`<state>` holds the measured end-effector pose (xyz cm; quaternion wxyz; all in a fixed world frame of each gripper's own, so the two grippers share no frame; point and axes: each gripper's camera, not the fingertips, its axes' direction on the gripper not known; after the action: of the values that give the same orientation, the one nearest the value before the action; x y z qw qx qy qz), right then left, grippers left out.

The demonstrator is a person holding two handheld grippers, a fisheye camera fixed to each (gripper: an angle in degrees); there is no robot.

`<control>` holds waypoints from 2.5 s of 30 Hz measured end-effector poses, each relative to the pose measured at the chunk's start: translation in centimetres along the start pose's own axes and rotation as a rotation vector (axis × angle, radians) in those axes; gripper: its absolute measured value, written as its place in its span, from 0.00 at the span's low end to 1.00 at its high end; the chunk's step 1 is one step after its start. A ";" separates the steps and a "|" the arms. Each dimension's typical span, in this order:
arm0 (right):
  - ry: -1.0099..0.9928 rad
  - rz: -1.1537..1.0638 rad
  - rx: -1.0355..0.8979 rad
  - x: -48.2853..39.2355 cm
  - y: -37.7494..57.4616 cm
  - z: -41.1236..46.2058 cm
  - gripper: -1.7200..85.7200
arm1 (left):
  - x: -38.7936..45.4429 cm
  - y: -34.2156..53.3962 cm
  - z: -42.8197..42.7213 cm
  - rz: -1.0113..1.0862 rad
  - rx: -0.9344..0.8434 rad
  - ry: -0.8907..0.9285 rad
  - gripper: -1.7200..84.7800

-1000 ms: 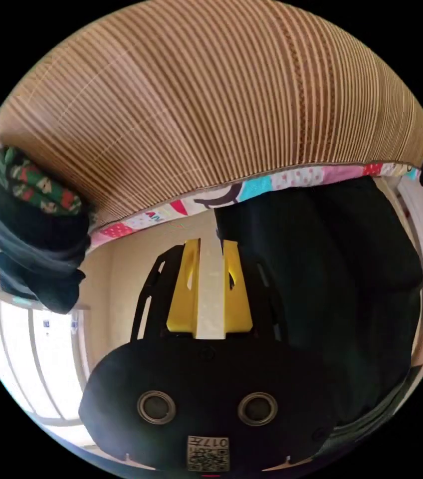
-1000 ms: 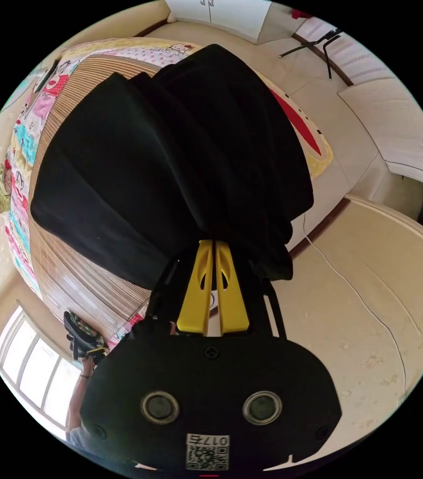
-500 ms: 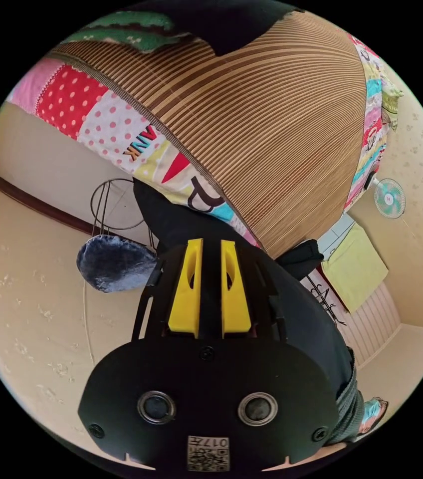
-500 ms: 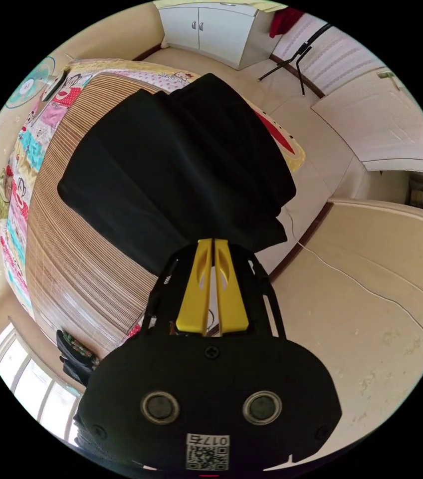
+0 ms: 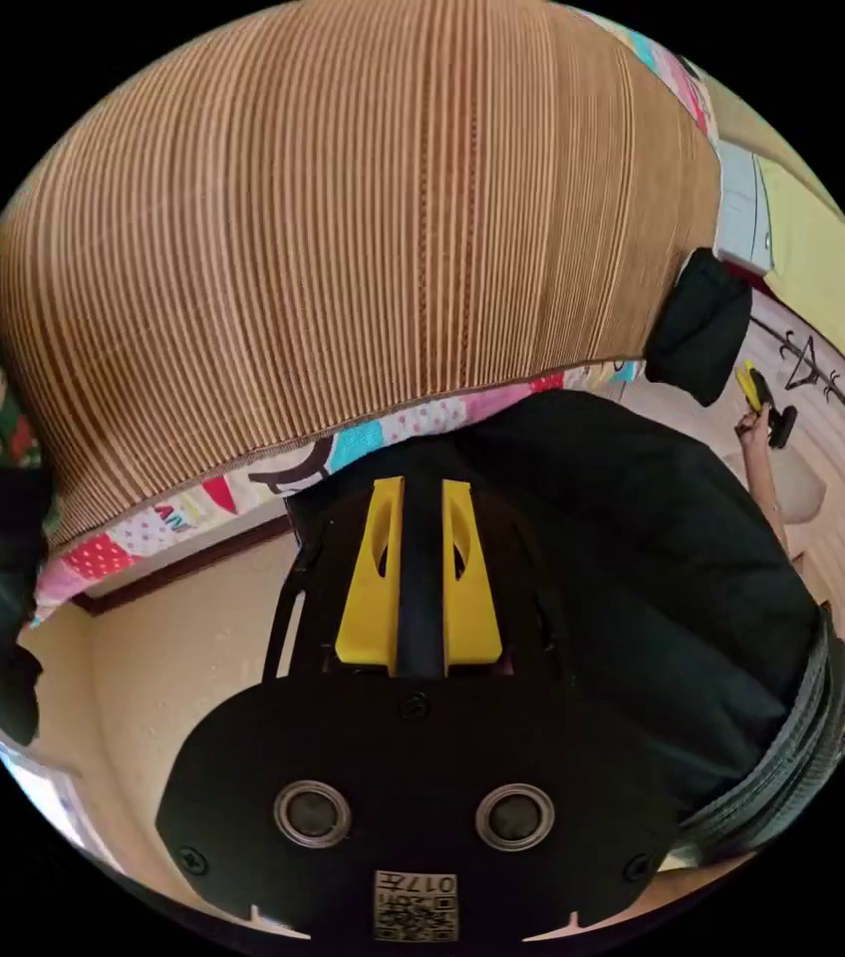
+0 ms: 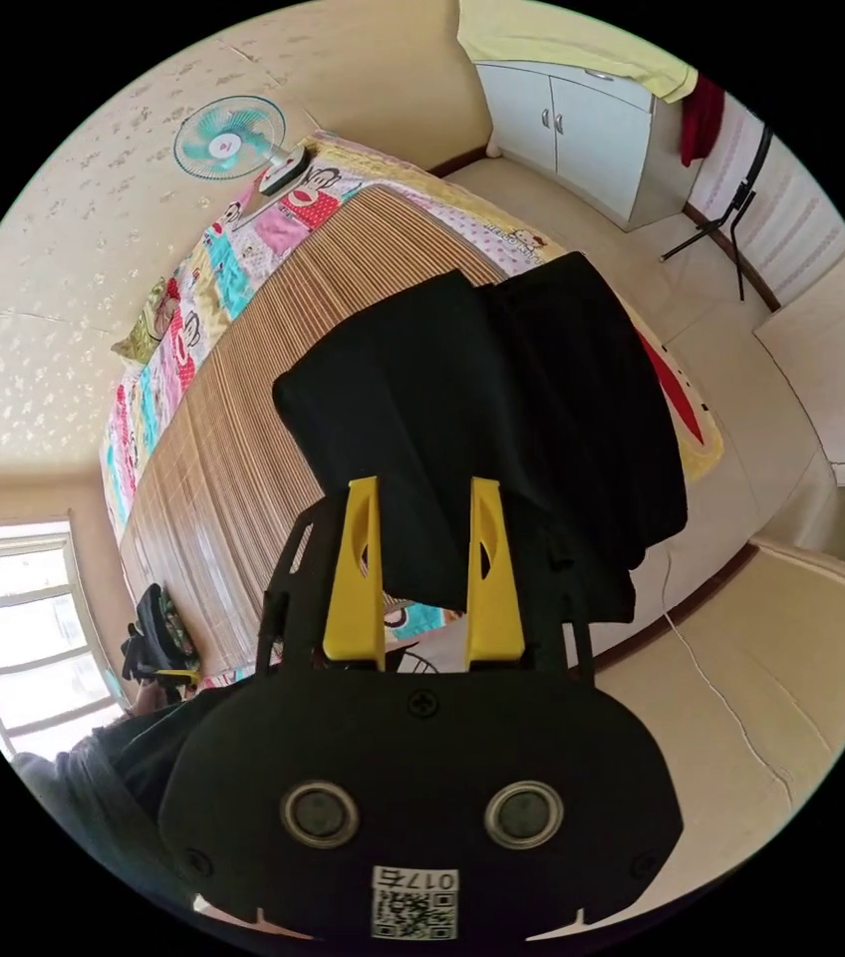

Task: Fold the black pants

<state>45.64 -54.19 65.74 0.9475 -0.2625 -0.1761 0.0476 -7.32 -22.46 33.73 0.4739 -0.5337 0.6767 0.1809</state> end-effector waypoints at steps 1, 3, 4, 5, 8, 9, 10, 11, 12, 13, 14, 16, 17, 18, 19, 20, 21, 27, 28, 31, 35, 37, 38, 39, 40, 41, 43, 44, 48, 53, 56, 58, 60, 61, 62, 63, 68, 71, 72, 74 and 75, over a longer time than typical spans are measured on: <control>-0.014 -0.023 -0.001 0.8 -0.7 -0.5 0.17 | 1.4 -1.4 0.0 0.043 -0.019 -0.015 0.10; 0.007 -0.055 0.001 1.7 -1.9 -1.4 0.18 | 7.5 -7.1 0.7 0.209 -0.071 -0.052 0.11; 0.013 -0.075 -0.005 2.4 -2.9 -1.9 0.18 | 9.1 -8.6 1.1 0.247 -0.080 -0.055 0.11; 0.007 -0.095 -0.012 3.1 -3.9 -2.3 0.19 | 12.1 -11.5 1.9 0.308 -0.095 -0.045 0.14; -0.029 -0.133 -0.029 5.3 -6.3 -2.9 0.20 | 19.1 -19.3 4.8 0.426 -0.127 0.065 0.22; -0.034 -0.137 -0.037 5.8 -6.8 -2.9 0.20 | 21.5 -22.1 5.9 0.457 -0.124 0.111 0.25; -0.039 -0.146 -0.059 6.7 -7.7 -2.7 0.21 | 22.7 -23.5 6.4 0.469 -0.117 0.135 0.25; -0.033 -0.163 -0.079 7.4 -8.6 -2.6 0.22 | 24.9 -26.1 7.2 0.483 -0.092 0.183 0.26; -0.029 -0.175 -0.086 7.8 -8.9 -2.5 0.22 | 26.8 -28.5 7.7 0.491 -0.058 0.232 0.26; -0.026 -0.196 -0.103 8.3 -9.6 -2.2 0.22 | 27.6 -29.7 7.9 0.495 -0.038 0.257 0.27; -0.030 -0.215 -0.112 8.7 -10.2 -1.9 0.22 | 29.0 -32.0 7.8 0.505 0.009 0.302 0.28; -0.059 -0.235 -0.110 9.1 -10.8 -1.4 0.23 | 29.9 -35.5 7.0 0.488 0.104 0.351 0.29; -0.073 -0.250 -0.116 9.1 -11.1 -1.1 0.23 | 29.7 -37.8 6.4 0.461 0.159 0.379 0.31; -0.069 -0.258 -0.121 9.1 -11.3 -0.9 0.24 | 29.3 -40.0 6.1 0.425 0.193 0.402 0.32; -0.048 -0.268 -0.130 9.3 -11.6 -0.5 0.24 | 28.9 -41.1 6.0 0.404 0.204 0.413 0.33; -0.042 -0.269 -0.134 9.6 -11.9 -0.1 0.24 | 28.4 -43.3 6.1 0.374 0.205 0.438 0.36; -0.048 -0.269 -0.135 9.9 -12.0 0.1 0.24 | 28.2 -45.2 6.4 0.362 0.179 0.464 0.38; -0.100 -0.275 -0.075 11.9 -11.3 -0.8 0.17 | 29.6 -49.3 8.3 0.432 0.046 0.725 0.25; -0.107 -0.279 -0.058 12.4 -10.7 -1.8 0.14 | 29.7 -49.2 8.2 0.436 0.043 0.733 0.23; -0.226 -0.265 0.021 14.5 -8.4 -5.2 0.09 | 31.2 -47.2 7.0 0.527 0.073 0.628 0.10; -0.616 -0.280 0.116 18.3 -4.0 -9.3 0.06 | 35.0 -43.0 4.8 0.681 0.123 0.526 0.07; -0.743 -0.273 0.176 20.2 -1.7 -10.9 0.06 | 37.2 -41.3 3.7 0.751 0.143 0.495 0.07; -0.827 -0.269 0.222 21.7 -0.2 -12.0 0.06 | 39.0 -40.3 3.0 0.798 0.162 0.469 0.07; -0.861 -0.265 0.251 22.5 0.6 -12.5 0.06 | 40.8 -39.4 2.3 0.841 0.187 0.443 0.07; -0.915 -0.251 0.312 24.0 2.0 -13.7 0.06 | 41.7 -39.1 1.9 0.860 0.200 0.431 0.07; -0.948 -0.237 0.360 25.4 3.0 -14.7 0.06 | 43.2 -38.9 1.3 0.881 0.226 0.406 0.07; -0.948 -0.226 0.389 26.8 3.1 -15.8 0.06 | 44.3 -39.7 0.4 0.866 0.276 0.395 0.07; -0.913 -0.234 0.380 26.9 2.2 -16.3 0.06 | 44.0 -40.9 0.3 0.832 0.303 0.399 0.07; -0.717 -0.332 0.212 22.7 -4.6 -14.7 0.06 | 38.3 -46.7 2.6 0.570 0.298 0.433 0.07; -0.515 -0.674 -0.151 9.1 -12.8 -6.9 0.08 | 32.3 -49.5 5.3 0.382 0.276 0.550 0.07; -0.358 -0.607 -0.198 8.1 -15.8 -3.0 0.10 | 30.7 -50.4 6.2 0.327 0.283 0.615 0.08; -0.185 -0.523 -0.213 8.9 -17.5 -0.6 0.12 | 29.7 -51.1 7.1 0.294 0.280 0.698 0.09; -0.030 -0.507 -0.238 8.9 -18.3 1.3 0.17 | 28.7 -51.8 8.3 0.252 0.275 0.832 0.12; 0.045 -0.512 -0.229 8.5 -18.4 2.1 0.20 | 28.7 -51.9 8.6 0.246 0.273 0.852 0.12; 0.070 -0.523 -0.203 8.1 -18.2 2.4 0.23 | 28.7 -52.1 8.9 0.237 0.268 0.867 0.12; 0.055 -0.532 -0.191 7.9 -18.0 2.4 0.23 | 28.8 -52.1 8.9 0.234 0.272 0.863 0.12; -0.159 -0.550 -0.381 9.6 -18.7 8.0 0.23 | 29.9 -52.3 9.1 0.223 0.257 0.835 0.13; -0.183 -0.535 -0.417 9.5 -19.8 10.1 0.20 | 31.2 -52.7 9.2 0.216 0.233 0.784 0.11; -0.191 -0.531 -0.435 9.2 -20.0 10.4 0.18 | 31.8 -52.7 9.2 0.203 0.221 0.756 0.09; -0.183 -0.596 -0.431 7.1 -19.7 9.7 0.12 | 32.6 -52.3 8.9 0.209 0.217 0.704 0.08; -0.169 -0.604 -0.411 6.6 -19.3 9.2 0.11 | 33.3 -51.8 8.6 0.229 0.214 0.689 0.07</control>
<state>48.46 -65.13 85.11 0.8285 -0.3784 -0.3290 -0.2491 43.46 -53.24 15.31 0.2483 -0.4318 0.8666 -0.0293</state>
